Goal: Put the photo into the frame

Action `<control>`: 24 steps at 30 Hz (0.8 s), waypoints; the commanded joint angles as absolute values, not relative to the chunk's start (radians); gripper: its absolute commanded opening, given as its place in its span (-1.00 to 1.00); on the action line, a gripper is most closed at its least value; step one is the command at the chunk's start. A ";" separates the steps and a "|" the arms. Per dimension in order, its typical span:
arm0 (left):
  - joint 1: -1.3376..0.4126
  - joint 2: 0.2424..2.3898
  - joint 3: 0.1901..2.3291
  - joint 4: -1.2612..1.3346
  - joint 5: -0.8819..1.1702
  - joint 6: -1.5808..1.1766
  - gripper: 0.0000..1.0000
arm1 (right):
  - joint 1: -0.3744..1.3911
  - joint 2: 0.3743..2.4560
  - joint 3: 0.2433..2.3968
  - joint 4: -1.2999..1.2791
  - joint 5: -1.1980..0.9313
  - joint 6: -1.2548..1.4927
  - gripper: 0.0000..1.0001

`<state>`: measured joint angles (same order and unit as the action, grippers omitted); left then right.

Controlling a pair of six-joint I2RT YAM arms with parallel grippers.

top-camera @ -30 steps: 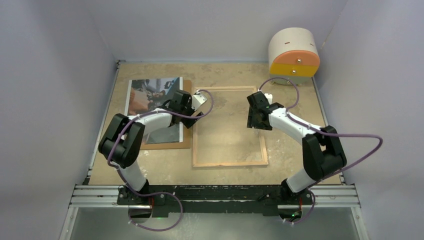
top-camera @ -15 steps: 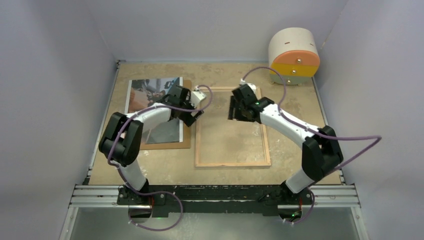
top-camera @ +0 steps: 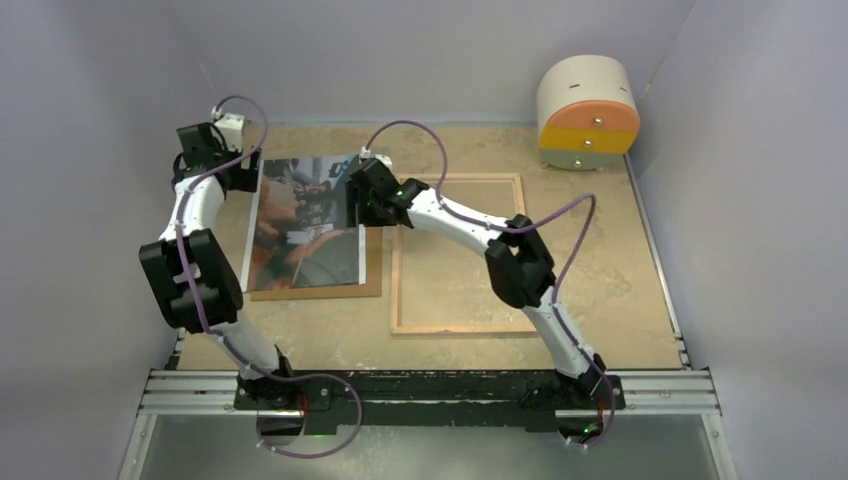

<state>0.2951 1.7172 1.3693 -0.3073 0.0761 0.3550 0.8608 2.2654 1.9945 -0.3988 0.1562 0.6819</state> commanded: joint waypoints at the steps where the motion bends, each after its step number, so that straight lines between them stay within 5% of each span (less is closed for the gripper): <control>1: 0.353 1.795 1.372 -0.291 -0.019 0.353 0.93 | 0.857 2.359 2.134 -0.503 0.155 0.727 0.42; 10: 0.368 1.896 1.305 -0.146 -0.178 0.352 0.73 | 0.842 2.405 2.057 -0.485 0.183 0.740 0.50; 24: 0.367 2.004 1.301 -0.114 -0.230 0.329 0.73 | 0.915 2.419 1.934 -0.367 0.030 0.787 0.54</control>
<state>0.3664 1.9888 1.3048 -0.1490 -0.1963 0.3405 0.8570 2.4012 1.9957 -0.3542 0.1204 0.7460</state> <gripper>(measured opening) 0.863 0.767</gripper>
